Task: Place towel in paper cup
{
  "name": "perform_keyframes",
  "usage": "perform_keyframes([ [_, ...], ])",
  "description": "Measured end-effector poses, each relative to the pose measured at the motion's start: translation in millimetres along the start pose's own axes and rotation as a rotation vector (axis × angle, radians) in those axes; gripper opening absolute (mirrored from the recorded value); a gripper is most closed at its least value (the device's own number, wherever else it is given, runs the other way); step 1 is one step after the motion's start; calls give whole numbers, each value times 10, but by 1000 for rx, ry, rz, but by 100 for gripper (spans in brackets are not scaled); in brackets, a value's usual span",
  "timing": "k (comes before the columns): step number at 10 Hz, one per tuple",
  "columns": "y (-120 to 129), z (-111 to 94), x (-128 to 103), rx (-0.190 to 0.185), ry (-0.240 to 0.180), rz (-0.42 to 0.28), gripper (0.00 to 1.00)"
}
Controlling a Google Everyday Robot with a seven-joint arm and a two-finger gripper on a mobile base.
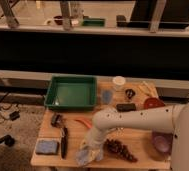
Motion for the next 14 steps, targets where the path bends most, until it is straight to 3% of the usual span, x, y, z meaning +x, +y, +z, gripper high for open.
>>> perform_keyframes([
  [5,22,-18,21,-1,1,5,9],
  [6,19,-18,20,0,0,5,3],
  [10,-2,-38,9,6,7,-11,0],
  [14,-86,-592,-340,83,7,-107,0],
])
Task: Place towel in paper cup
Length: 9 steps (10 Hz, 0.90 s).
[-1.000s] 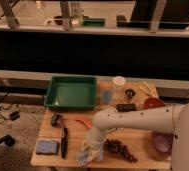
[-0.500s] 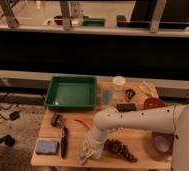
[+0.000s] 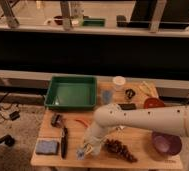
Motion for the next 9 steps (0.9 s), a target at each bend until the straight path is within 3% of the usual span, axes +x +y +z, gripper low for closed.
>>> perform_keyframes([
  [1,-102,-348,-164,28,1,-35,0],
  [3,-232,-541,-202,50,5,-68,0],
  [5,-408,-565,-80,68,20,-91,0],
  [9,-989,-769,437,79,83,-116,0],
])
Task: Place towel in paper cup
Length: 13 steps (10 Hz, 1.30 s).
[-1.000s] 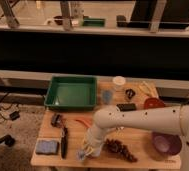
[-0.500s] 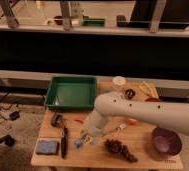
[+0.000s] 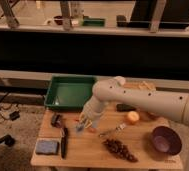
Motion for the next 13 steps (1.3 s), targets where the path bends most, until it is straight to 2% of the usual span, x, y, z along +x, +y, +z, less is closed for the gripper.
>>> perform_keyframes([
  [2,-75,-156,310,3,11,8,0],
  [4,61,-308,532,5,12,34,0],
  [11,74,-302,541,5,15,38,0],
  [12,71,-296,566,12,30,52,0],
  [13,69,-287,664,17,63,78,0],
])
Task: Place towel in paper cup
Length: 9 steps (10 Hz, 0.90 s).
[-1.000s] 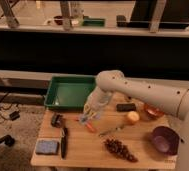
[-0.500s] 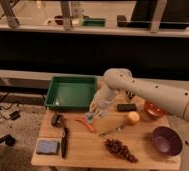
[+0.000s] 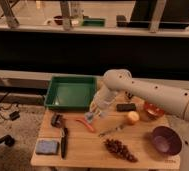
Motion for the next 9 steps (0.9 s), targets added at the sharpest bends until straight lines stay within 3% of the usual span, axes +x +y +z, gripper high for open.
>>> perform_keyframes([
  [5,-290,-247,688,42,157,69,0],
  [9,-370,-490,1041,99,189,127,0],
])
